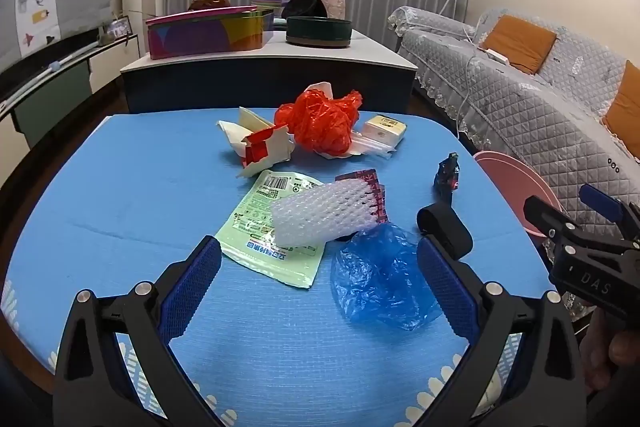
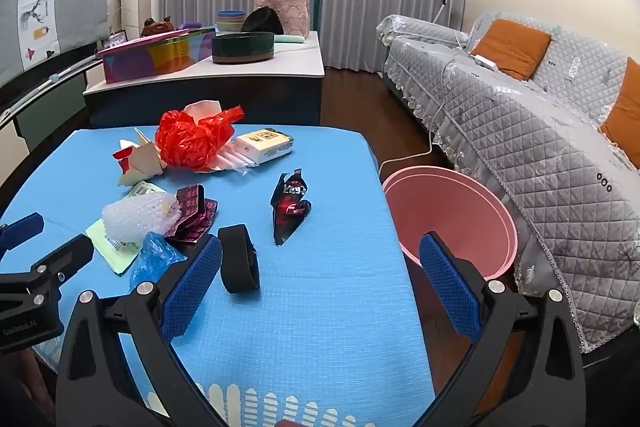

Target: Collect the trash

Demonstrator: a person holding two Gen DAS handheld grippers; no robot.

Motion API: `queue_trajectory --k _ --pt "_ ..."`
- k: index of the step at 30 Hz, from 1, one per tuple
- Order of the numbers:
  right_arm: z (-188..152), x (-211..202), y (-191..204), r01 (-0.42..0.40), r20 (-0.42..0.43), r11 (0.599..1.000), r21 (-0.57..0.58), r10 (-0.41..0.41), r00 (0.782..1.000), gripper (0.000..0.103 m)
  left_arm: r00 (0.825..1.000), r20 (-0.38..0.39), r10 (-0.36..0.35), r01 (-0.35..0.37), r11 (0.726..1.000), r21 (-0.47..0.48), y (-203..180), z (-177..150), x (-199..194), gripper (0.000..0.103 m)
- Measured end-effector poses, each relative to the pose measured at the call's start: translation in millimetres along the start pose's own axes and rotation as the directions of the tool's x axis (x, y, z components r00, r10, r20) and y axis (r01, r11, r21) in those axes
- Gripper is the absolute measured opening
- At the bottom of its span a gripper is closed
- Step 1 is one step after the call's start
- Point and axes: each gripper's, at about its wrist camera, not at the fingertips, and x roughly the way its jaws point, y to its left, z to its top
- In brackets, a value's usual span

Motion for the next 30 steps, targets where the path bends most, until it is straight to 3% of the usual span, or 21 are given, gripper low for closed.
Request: queue_trajectory --k 30 --pt "3.0 -4.2 -0.8 0.019 0.017 1.000 -0.002 -0.019 1.000 0.094 1.000 -0.001 -0.002 0.002 1.000 -0.012 0.3 1.7 2.3 0.095"
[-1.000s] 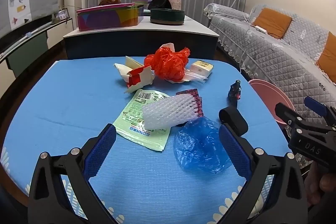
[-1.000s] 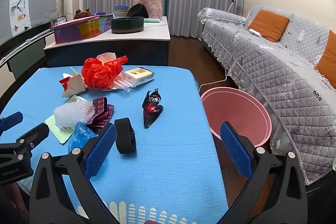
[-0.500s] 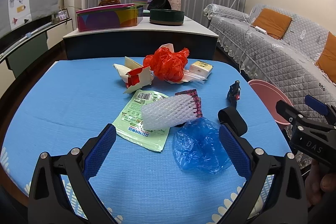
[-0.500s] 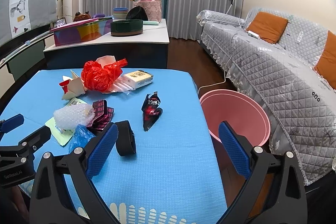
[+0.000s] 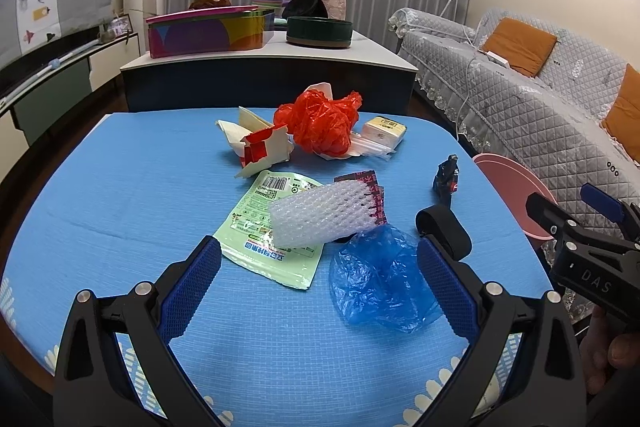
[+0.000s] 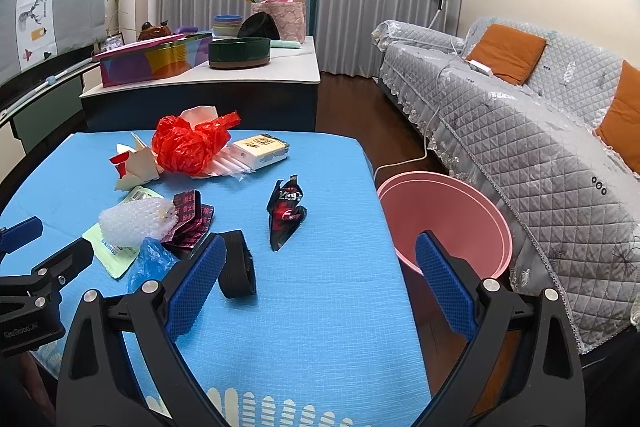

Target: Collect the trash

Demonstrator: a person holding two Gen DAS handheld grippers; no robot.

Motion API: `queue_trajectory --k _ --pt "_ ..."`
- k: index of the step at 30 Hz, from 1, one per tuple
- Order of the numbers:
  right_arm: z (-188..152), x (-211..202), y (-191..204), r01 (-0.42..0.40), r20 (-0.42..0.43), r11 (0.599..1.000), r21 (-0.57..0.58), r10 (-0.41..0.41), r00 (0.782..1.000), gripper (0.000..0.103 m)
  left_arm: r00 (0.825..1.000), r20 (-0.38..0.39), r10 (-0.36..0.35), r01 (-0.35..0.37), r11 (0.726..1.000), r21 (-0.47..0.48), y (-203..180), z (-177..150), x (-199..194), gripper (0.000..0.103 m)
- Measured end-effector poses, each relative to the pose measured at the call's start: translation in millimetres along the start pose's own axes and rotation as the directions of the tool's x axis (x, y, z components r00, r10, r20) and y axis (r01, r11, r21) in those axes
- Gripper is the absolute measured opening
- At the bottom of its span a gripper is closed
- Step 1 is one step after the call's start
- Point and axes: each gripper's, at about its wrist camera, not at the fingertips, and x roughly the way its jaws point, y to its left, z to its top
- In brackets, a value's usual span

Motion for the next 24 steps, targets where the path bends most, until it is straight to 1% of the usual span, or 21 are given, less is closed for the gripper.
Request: queue_trajectory --k 10,24 --pt "1.9 0.2 -1.9 0.008 0.005 1.000 0.010 -0.008 1.000 0.093 1.000 0.003 -0.002 0.002 1.000 0.002 -0.6 -0.3 0.9 0.095" --pt "1.4 0.4 -2.0 -0.002 -0.004 1.000 0.019 0.002 1.000 0.092 1.000 0.007 -0.011 0.011 1.000 0.000 -1.6 1.0 1.6 0.094"
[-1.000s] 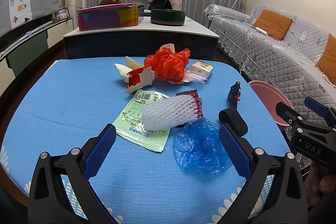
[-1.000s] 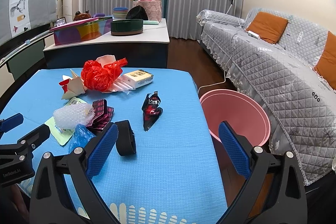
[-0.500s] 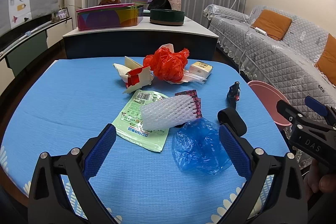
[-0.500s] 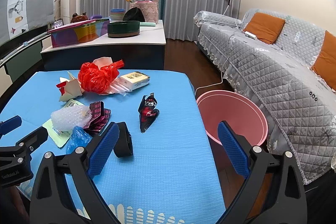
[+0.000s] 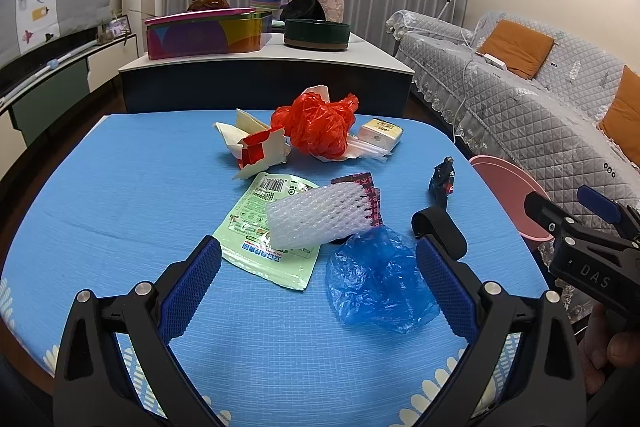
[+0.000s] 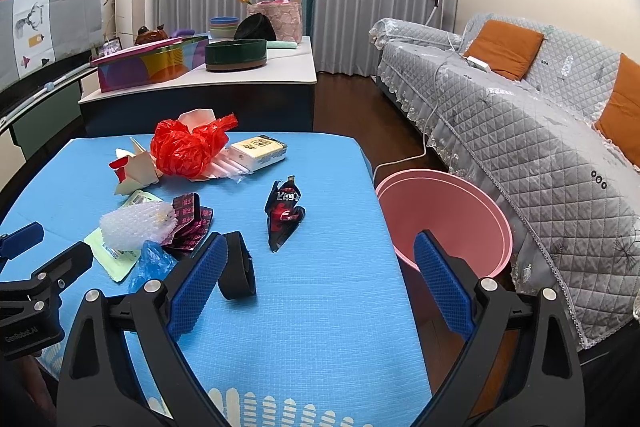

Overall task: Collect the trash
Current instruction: 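Grasp the white foam net with the left gripper while the right grasps the black strap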

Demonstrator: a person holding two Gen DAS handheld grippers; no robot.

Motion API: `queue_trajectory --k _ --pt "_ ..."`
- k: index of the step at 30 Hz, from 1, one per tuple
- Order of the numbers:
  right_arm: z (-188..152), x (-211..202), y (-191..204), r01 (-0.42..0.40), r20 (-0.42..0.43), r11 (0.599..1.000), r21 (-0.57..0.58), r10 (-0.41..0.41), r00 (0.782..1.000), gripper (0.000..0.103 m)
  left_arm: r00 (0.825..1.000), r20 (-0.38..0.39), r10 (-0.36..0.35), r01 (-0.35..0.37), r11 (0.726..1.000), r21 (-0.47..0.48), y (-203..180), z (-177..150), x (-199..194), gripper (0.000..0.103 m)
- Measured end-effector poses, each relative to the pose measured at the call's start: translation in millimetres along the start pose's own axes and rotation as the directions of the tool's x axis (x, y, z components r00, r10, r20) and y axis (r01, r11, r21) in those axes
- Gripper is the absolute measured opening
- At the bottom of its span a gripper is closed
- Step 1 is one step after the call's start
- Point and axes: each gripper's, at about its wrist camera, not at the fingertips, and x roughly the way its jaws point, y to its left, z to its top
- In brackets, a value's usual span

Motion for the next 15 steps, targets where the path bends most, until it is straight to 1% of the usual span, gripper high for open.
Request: queue_trajectory --k 4,7,10,12,13,15 --pt "-0.6 -0.3 1.3 -0.007 -0.005 1.000 -0.001 0.007 1.000 0.089 1.000 -0.003 -0.005 0.005 1.000 -0.006 0.5 0.1 0.0 0.088" --pt "-0.6 -0.2 3.4 -0.018 -0.008 1.000 -0.001 0.018 1.000 0.085 1.000 -0.005 0.001 -0.001 1.000 -0.009 0.9 -0.2 0.2 0.079" --pt "-0.6 2.3 7.1 -0.038 -0.015 0.999 -0.007 0.037 0.999 0.080 1.000 -0.005 0.024 -0.024 0.999 -0.021 3.2 1.4 2.0 0.068" --pt "-0.7 5.1 9.4 -0.054 -0.024 0.999 -0.008 0.054 0.998 0.075 0.999 -0.010 0.035 -0.036 0.999 -0.031 6.4 1.9 4.3 0.062" --pt "-0.6 7.4 10.6 -0.065 -0.031 0.998 -0.009 0.065 0.997 0.074 0.999 -0.014 0.043 -0.044 0.998 -0.039 8.3 2.6 6.4 0.061" --pt "-0.7 11.6 13.2 -0.084 -0.040 0.996 -0.011 0.084 0.996 0.067 0.999 -0.022 0.049 -0.050 0.997 -0.053 12.3 3.1 10.5 0.060"
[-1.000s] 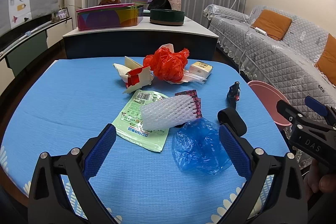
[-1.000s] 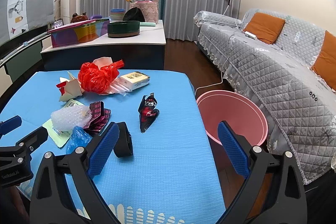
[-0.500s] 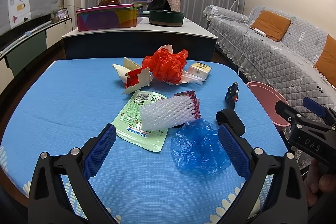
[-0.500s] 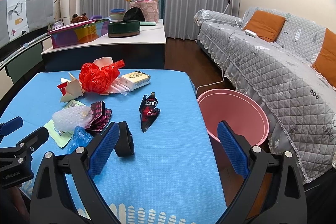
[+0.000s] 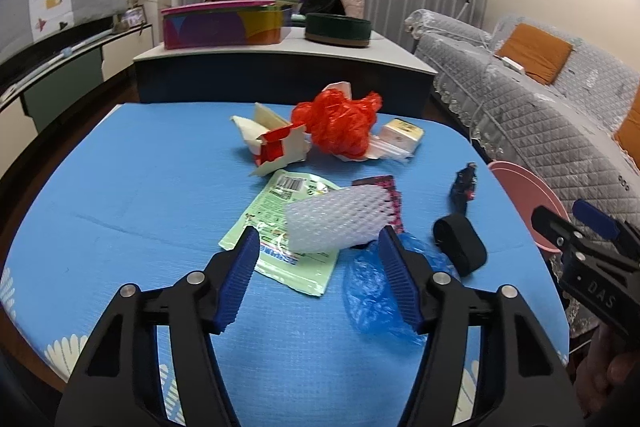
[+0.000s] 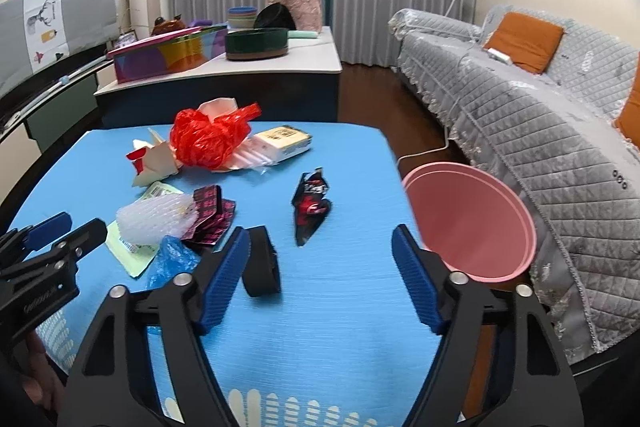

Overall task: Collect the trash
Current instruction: 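Grasp the white foam net with the left gripper while the right grasps the black strap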

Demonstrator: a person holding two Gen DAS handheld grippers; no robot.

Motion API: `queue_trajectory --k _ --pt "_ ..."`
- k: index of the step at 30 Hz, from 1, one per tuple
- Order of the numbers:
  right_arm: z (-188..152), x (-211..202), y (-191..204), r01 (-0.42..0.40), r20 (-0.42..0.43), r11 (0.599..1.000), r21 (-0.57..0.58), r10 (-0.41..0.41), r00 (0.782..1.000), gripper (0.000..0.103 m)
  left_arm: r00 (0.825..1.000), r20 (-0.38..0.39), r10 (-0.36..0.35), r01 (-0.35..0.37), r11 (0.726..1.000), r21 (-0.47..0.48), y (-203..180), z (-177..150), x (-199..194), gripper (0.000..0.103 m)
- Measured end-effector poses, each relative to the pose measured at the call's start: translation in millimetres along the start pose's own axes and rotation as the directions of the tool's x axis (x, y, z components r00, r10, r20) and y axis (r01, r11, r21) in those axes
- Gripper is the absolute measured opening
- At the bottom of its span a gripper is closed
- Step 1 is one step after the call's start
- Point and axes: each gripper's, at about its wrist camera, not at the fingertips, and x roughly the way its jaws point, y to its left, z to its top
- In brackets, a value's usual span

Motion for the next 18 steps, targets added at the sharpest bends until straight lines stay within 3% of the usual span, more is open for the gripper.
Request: queue_trajectory --k 5,16,17,18 --pt "0.7 16.4 6.7 -0.047 -0.029 0.999 -0.003 0.047 0.998 0.059 0.999 -0.039 -0.011 0.010 0.999 -0.034 9.0 3.2 17.8 0.058" --pt "-1.4 64.2 21.7 -0.127 -0.136 0.992 -0.026 0.122 0.983 0.057 0.997 -0.075 -0.020 0.014 0.997 -0.077 16.3 15.3 53.0 0.059" --pt "-2.2 68.8 22.6 -0.132 -0.148 0.991 -0.027 0.127 0.981 0.057 0.997 -0.076 -0.024 0.018 0.997 -0.079 15.1 17.6 55.5 0.061" --pt "-3.1 73.3 23.3 -0.139 -0.159 0.990 -0.026 0.133 0.978 0.057 0.997 -0.077 -0.030 0.023 0.996 -0.082 14.0 19.5 57.4 0.072"
